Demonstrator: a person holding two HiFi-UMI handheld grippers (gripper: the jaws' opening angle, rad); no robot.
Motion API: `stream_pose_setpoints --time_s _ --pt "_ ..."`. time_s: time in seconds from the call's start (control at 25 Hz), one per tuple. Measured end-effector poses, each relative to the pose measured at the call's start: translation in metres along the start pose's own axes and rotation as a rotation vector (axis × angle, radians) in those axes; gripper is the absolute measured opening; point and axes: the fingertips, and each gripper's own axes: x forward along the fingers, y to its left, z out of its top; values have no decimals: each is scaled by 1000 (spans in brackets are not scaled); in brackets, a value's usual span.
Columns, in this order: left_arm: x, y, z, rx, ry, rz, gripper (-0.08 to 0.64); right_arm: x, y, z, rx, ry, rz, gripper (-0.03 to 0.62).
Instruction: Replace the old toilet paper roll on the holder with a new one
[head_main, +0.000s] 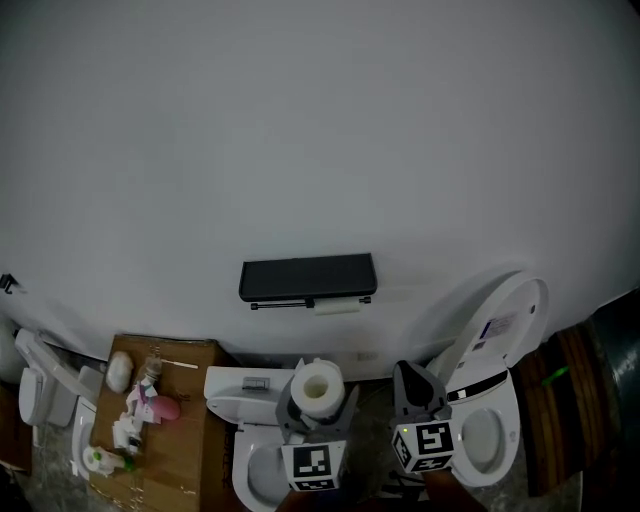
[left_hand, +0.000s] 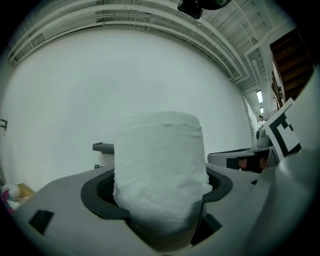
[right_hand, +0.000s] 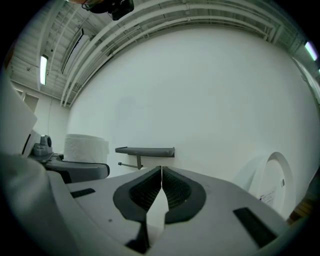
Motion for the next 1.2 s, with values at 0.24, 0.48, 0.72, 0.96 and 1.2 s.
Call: stream_pose_setpoints --time_s 0.24,0.48,0.72,0.96,1.2 --pt "28 33 -2 2 6 -16 420 46 15 4 -19 9 -6 18" --pt "46 51 -2 -6 -2 -33 420 71 24 7 -28 4 -17 18" --pt "62 55 -7 2 13 -24 420 88 21 4 -19 11 -2 18" --pt "71 56 -8 -1 17 4 420 100 15 2 -8 16 25 18" --pt "79 58 -1 -11 -6 31 420 123 7 -20 315 36 104 18"
